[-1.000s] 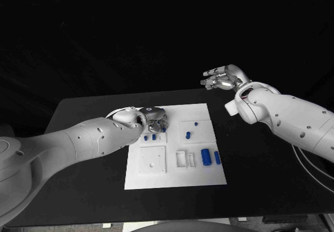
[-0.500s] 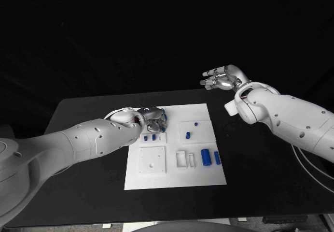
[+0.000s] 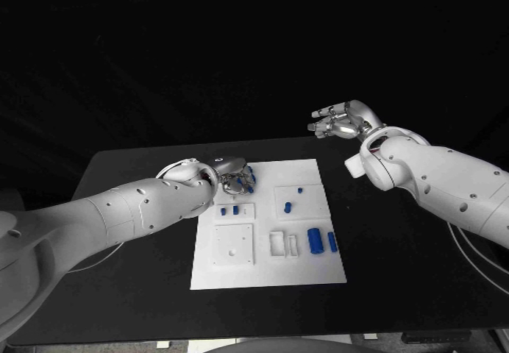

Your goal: Assemble the parts on the task board

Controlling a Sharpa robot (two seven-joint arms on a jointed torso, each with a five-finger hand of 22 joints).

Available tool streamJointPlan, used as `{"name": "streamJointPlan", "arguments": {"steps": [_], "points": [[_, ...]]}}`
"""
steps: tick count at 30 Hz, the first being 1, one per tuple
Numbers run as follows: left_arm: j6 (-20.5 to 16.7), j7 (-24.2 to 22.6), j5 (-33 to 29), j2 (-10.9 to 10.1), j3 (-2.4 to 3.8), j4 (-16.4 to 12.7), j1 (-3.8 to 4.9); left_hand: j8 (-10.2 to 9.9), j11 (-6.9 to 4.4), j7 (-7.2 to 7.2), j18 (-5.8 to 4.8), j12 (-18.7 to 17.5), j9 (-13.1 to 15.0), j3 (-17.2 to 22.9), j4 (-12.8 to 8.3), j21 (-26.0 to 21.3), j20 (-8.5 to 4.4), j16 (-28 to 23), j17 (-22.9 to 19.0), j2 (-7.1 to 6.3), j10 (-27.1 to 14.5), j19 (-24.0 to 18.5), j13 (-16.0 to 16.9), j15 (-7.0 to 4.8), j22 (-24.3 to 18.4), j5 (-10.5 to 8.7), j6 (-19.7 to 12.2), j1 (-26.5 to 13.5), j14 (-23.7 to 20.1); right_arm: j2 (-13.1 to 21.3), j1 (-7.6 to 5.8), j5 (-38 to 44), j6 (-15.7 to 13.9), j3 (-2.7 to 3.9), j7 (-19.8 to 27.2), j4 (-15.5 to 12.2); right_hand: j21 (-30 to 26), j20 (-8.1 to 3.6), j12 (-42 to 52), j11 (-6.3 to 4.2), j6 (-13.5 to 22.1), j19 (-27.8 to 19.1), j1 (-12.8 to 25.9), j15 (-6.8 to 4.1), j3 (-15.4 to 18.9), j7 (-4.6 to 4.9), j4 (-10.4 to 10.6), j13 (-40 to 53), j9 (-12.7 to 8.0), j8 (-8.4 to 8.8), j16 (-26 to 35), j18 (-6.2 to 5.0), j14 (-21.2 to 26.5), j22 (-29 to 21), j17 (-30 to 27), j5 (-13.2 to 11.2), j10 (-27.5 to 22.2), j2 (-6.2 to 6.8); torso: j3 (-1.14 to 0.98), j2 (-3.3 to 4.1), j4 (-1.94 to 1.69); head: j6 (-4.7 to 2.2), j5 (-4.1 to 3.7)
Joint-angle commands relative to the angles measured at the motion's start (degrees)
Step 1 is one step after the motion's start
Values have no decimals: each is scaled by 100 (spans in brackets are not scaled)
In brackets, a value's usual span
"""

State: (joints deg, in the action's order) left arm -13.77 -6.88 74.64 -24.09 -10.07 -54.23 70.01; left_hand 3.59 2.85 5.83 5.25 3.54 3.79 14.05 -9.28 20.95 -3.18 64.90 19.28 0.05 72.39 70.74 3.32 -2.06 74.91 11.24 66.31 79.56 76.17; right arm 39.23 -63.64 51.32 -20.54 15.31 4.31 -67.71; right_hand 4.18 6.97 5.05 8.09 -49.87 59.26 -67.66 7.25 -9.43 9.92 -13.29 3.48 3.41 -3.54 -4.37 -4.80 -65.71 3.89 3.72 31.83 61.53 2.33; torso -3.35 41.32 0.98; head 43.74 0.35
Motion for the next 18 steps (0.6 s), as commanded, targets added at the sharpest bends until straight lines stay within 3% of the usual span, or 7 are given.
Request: {"name": "streamJointPlan", "arguments": {"steps": [1, 9, 18], "points": [[-4, 13, -244, -22, 26, -29, 7, 0, 3, -5, 40, -21, -3, -41, 3, -41, 0, -32, 7, 15, 7, 22, 6, -11, 93, -25, -4, -49, 37, 8, -3, 9, 55, 4, 35, -10, -18, 10, 7, 2, -29, -37, 26, -12, -47, -15, -3, -9, -6, 22, 19, -20, 38, -7, -8, 24, -28, 42, -1, -2, -1, -4, 18], [109, 87, -296, -183, 73, -107, 47, 0, 5, -6, 38, -22, -3, -47, 8, -65, 1, -43, 13, 5, 1, 31, 5, -10, 93, -27, -6, -54, 39, 27, -5, 9, 61, 4, 31, -8, -18, 10, 7, 2, -29, -37, 26, -12, -47, -15, -3, -9, -6, 22, 19, -20, 38, -7, -8, 24, -28, 42, 3, -1, -1, 3, 41], [212, 177, -317, -494, 84, -338, 154, 1, 4, -7, 35, -21, -3, -50, 13, -96, 1, -58, 19, -4, 4, 36, 6, -10, 97, -27, 0, -51, 39, 42, -6, 9, 65, 4, 30, 10, -18, 10, 7, 2, -29, -37, 26, -12, -47, -15, -3, -9, -6, 22, 19, -20, 38, -7, -8, 24, -28, 42, 9, -1, -19, 13, 70]]}}
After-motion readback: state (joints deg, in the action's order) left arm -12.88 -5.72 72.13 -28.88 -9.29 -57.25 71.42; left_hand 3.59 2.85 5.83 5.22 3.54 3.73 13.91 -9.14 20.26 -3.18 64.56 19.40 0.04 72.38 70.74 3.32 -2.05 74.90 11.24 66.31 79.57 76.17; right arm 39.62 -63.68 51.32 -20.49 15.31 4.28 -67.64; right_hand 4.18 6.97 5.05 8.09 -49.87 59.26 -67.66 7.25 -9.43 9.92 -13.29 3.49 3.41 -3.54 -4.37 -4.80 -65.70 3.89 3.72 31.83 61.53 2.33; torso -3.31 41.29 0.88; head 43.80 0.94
